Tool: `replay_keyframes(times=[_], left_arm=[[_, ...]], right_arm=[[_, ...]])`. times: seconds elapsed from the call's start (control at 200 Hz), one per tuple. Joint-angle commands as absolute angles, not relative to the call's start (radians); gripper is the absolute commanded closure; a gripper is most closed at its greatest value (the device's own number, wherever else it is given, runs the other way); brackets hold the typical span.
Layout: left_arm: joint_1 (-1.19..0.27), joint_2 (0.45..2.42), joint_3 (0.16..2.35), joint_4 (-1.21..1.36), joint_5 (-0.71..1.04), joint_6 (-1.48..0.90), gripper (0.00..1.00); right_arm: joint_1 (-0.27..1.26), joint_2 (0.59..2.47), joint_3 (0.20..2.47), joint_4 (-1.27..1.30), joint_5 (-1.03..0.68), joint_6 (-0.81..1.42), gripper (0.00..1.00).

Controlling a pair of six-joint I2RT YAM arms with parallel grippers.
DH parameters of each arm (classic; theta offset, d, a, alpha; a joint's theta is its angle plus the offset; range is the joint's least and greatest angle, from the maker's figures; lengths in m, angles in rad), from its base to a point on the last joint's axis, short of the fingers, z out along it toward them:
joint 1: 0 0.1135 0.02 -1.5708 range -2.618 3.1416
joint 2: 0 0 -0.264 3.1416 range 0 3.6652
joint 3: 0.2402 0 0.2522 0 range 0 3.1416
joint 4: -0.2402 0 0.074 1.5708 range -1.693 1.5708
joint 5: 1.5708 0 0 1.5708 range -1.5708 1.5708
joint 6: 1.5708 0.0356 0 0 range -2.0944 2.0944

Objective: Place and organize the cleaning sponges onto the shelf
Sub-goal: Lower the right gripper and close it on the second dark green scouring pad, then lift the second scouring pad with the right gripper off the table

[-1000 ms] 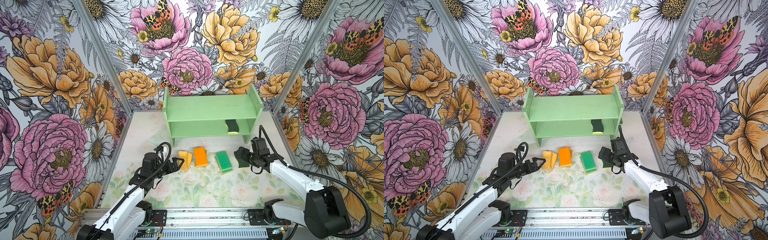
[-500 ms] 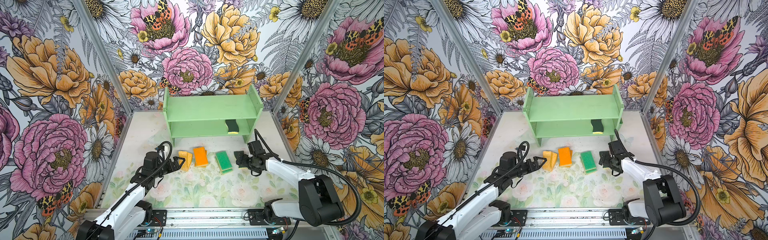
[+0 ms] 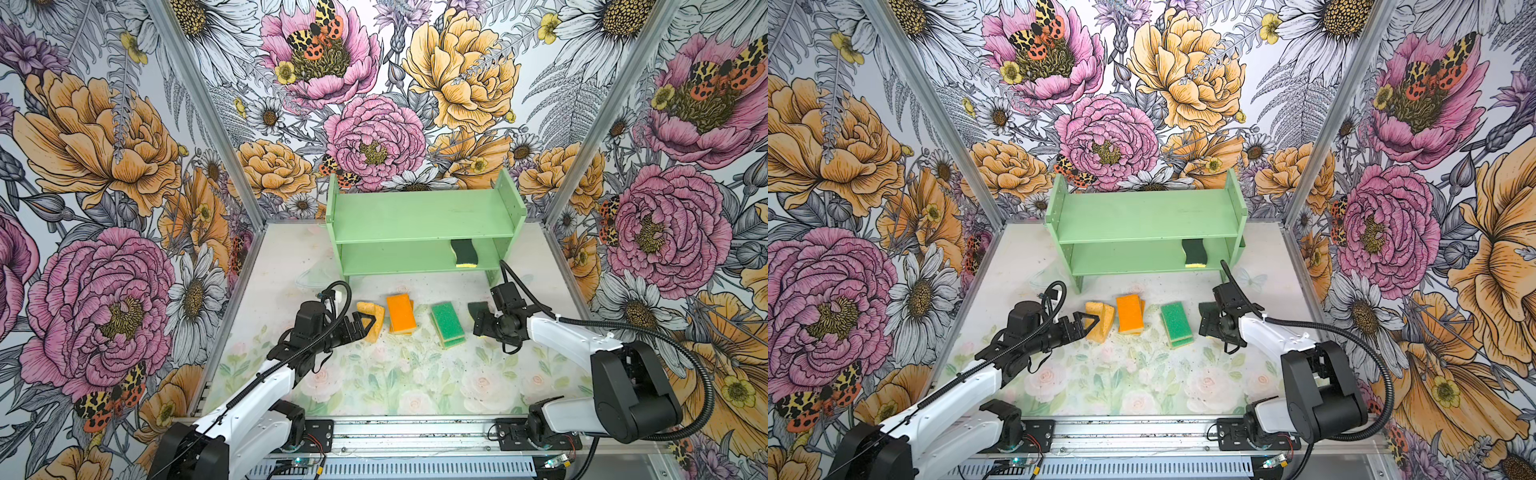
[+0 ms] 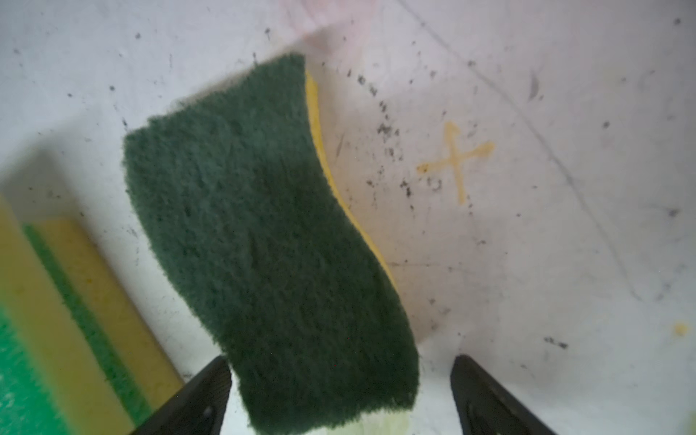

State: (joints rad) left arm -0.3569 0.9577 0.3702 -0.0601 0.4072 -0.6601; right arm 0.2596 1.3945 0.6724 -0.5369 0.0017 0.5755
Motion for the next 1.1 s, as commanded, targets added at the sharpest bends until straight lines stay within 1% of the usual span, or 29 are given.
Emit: replay_keyframes(times=[0.0,0.265,0.47,0.75,0.94,1.091], left_arm=[[-0.375,0.972,0.405,-0.019,0.373,-0.676,0.01],[-0.389,0.978,0.410,-0.017,0.360,-0.678,0.01],[-0.393,0.983,0.409,-0.015,0.357,-0.678,0.01],[-0.395,0.995,0.410,-0.005,0.357,-0.678,0.01],[-0.399,1.003,0.411,0.000,0.363,-0.677,0.01],[-0.400,1.008,0.413,0.002,0.367,-0.675,0.01]], right_arm=[[0.295,1.431,0.718,-0.541,0.067,0.544,0.08],[0.363,1.495,0.763,-0.544,0.150,0.542,0.10],[0.386,1.499,0.766,-0.541,0.189,0.540,0.11],[0.414,1.444,0.755,-0.534,0.234,0.547,0.21],[0.421,1.408,0.737,-0.517,0.225,0.583,0.27],[0.437,1.429,0.734,-0.512,0.223,0.605,0.28]])
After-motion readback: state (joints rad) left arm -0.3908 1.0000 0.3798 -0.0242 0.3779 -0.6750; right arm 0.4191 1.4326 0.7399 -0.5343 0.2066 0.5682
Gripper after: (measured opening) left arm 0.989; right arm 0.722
